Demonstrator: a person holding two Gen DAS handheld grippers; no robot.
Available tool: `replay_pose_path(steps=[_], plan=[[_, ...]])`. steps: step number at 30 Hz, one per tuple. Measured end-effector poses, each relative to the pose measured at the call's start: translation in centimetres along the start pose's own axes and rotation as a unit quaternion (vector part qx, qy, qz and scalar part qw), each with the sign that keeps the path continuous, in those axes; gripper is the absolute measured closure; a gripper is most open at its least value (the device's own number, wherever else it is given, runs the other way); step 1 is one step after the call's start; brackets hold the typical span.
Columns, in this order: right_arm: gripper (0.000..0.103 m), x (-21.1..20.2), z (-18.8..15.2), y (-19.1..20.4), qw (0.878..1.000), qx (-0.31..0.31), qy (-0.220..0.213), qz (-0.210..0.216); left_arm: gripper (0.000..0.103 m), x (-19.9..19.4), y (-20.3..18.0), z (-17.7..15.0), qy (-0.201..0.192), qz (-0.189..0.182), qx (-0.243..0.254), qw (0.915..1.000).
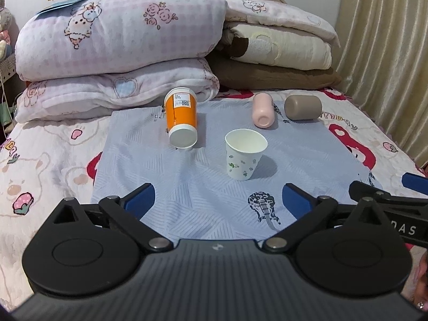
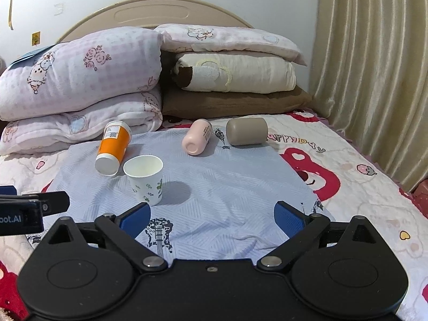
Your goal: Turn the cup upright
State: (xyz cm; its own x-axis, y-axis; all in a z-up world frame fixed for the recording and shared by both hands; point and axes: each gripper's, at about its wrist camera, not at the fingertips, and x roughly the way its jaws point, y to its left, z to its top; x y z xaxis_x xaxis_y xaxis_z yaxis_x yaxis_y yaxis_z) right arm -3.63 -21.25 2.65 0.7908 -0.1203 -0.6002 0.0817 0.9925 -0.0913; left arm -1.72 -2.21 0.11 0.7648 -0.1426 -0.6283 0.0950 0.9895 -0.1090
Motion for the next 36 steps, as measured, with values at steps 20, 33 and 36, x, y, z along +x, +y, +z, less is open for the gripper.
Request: replay_pose_path(steps=[20,33,36], plan=[[0.003,0.14,-0.06,-0.18,1.0,0.0,0.002,0.0,0.0,0.54,-0.02,0.01,0.028,0.009,-0.009,0.9995],[0.003,0.13,-0.08,-0.2,1.0,0.0,0.002,-0.002,0.0,0.45,-0.15,-0.03,0.029,0.008,-0.01,0.9995],[0.003,0.12,-0.08,-0.17,1.0,0.0,0.002,-0.002,0.0,0.44,-0.23,-0.01,0.027,0.009,-0.008,0.9996]])
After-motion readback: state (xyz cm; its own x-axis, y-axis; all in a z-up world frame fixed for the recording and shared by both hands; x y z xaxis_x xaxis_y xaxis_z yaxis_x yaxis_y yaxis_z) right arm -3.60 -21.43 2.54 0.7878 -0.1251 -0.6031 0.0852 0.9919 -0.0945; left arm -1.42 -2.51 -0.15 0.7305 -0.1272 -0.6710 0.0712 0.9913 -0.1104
